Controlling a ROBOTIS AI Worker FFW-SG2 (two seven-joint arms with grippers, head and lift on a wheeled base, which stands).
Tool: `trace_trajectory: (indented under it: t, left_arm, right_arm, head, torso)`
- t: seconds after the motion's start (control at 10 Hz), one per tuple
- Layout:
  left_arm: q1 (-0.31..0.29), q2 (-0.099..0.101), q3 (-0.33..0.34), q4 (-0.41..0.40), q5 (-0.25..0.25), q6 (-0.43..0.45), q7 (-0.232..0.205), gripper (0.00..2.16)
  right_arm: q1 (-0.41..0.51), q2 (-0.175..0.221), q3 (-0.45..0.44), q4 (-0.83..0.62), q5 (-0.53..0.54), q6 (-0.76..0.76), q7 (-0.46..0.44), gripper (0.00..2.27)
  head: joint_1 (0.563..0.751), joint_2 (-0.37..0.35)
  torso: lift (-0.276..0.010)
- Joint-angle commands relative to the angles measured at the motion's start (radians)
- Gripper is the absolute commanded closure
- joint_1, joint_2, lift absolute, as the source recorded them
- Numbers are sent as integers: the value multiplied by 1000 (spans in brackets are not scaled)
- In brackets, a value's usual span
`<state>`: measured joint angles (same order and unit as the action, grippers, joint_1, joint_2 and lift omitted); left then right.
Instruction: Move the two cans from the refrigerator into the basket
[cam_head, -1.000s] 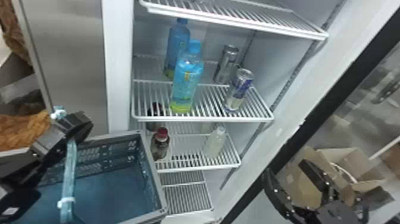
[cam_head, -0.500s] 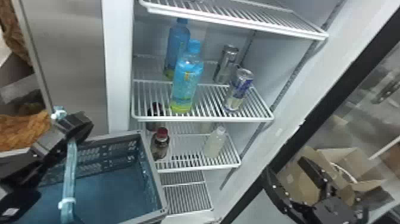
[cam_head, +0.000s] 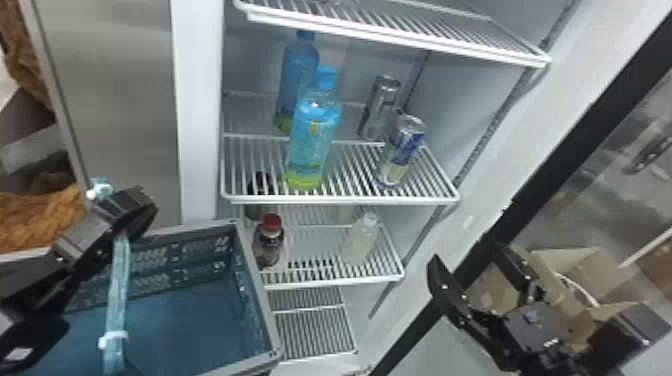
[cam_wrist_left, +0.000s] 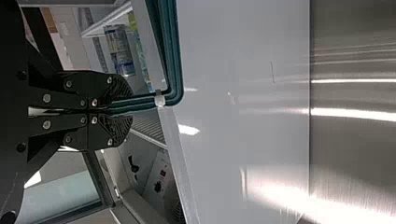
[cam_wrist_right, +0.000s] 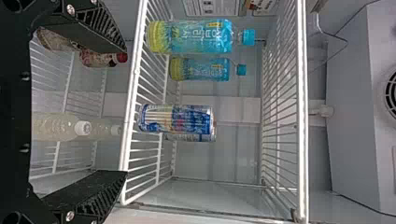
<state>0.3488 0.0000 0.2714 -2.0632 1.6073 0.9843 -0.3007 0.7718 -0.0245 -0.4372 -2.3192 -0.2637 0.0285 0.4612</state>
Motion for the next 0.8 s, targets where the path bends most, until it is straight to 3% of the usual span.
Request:
trace_trajectory:
  t: [0.0, 0.7]
  left_arm:
    - [-3, 0, -2, -2, 0, 2, 0, 1200]
    - [-22, 2, -10, 0, 4, 5, 8, 1200]
  right_arm:
    - [-36, 0, 12, 31, 2, 6, -7, 108]
    - [-242, -28, 78, 175, 8, 6, -55, 107]
  head:
    - [695, -345]
    - [695, -331]
  torso:
    - [-35]
    - [-35]
